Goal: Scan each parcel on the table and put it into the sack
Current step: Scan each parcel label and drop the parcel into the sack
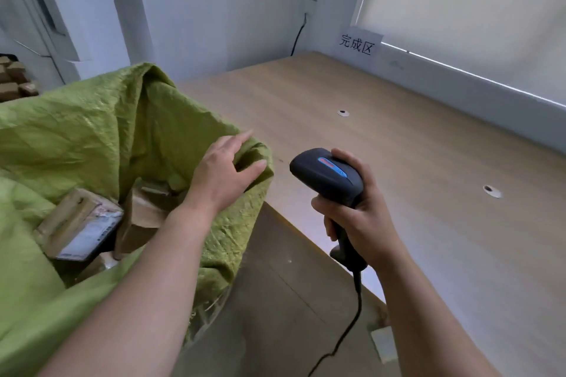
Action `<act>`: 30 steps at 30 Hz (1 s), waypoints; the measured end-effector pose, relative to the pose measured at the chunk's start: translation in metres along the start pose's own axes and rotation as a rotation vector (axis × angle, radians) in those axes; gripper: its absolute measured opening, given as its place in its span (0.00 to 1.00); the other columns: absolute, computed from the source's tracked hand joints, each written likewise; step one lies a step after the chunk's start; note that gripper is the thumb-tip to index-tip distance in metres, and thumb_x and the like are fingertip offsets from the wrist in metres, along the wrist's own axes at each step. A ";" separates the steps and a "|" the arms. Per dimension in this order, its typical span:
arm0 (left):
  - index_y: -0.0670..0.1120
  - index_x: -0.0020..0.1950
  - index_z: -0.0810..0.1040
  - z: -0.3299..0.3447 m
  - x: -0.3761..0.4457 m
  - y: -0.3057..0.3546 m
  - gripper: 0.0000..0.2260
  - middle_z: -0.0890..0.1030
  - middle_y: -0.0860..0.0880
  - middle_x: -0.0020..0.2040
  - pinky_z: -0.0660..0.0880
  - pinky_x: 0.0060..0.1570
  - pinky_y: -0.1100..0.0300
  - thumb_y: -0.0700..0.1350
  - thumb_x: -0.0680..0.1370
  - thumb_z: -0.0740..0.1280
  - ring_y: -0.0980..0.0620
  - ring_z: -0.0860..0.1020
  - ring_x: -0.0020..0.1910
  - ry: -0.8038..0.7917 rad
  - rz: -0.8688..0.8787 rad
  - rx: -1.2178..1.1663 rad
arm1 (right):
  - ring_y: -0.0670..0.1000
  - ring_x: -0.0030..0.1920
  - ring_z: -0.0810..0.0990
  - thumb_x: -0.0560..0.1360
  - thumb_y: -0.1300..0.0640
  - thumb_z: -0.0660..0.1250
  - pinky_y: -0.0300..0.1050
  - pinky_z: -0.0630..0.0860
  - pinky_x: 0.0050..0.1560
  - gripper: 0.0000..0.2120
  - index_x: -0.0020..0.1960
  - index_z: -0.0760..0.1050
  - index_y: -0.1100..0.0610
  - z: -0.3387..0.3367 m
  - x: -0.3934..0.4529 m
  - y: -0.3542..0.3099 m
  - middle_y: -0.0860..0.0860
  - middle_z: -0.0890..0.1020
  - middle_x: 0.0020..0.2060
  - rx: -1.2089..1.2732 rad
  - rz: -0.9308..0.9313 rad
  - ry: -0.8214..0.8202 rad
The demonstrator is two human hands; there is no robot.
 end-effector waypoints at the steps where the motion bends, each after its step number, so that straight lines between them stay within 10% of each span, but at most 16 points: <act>1: 0.54 0.73 0.67 0.015 -0.002 0.013 0.26 0.69 0.51 0.70 0.70 0.65 0.47 0.53 0.76 0.68 0.48 0.69 0.67 -0.038 0.019 -0.002 | 0.55 0.23 0.70 0.66 0.65 0.71 0.45 0.71 0.25 0.30 0.60 0.73 0.37 -0.016 -0.008 0.000 0.51 0.80 0.41 -0.003 0.006 0.023; 30: 0.53 0.73 0.66 0.436 -0.226 0.366 0.28 0.72 0.53 0.67 0.69 0.66 0.53 0.52 0.75 0.70 0.56 0.69 0.67 -0.592 0.500 -0.144 | 0.55 0.27 0.73 0.71 0.71 0.72 0.47 0.73 0.26 0.32 0.64 0.70 0.40 -0.454 -0.328 -0.011 0.54 0.76 0.57 -0.035 -0.056 0.626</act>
Point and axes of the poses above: each hand's wrist, its own x-axis towards the middle knuckle, its own z-axis out of the palm, y = z × x, the point moved 7 cm from there along x, towards the middle knuckle
